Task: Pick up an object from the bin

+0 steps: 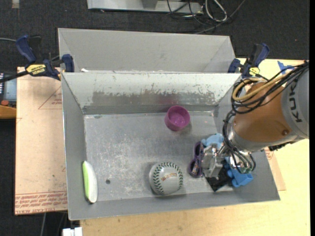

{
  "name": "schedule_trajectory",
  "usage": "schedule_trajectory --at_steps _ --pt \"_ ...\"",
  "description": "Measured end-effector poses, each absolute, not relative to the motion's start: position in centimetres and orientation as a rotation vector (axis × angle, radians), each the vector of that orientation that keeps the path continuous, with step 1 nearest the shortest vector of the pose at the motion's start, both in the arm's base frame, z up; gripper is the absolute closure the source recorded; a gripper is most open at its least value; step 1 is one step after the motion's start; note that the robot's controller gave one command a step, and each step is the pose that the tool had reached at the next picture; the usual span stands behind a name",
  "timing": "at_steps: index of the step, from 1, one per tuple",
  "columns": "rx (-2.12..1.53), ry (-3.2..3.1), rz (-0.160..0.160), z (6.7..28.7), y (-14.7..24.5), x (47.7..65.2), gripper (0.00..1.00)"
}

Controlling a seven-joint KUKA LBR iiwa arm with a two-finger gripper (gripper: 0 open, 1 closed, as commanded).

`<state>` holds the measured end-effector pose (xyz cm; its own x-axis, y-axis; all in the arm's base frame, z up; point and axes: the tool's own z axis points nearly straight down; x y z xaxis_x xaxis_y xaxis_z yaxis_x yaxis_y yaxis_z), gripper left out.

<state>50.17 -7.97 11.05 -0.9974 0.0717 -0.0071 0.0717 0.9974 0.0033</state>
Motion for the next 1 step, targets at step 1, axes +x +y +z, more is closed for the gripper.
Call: schedule_trajectory --at_steps 1 --pt "0.289 3.111 0.023 9.84 -9.24 48.64 1.0"
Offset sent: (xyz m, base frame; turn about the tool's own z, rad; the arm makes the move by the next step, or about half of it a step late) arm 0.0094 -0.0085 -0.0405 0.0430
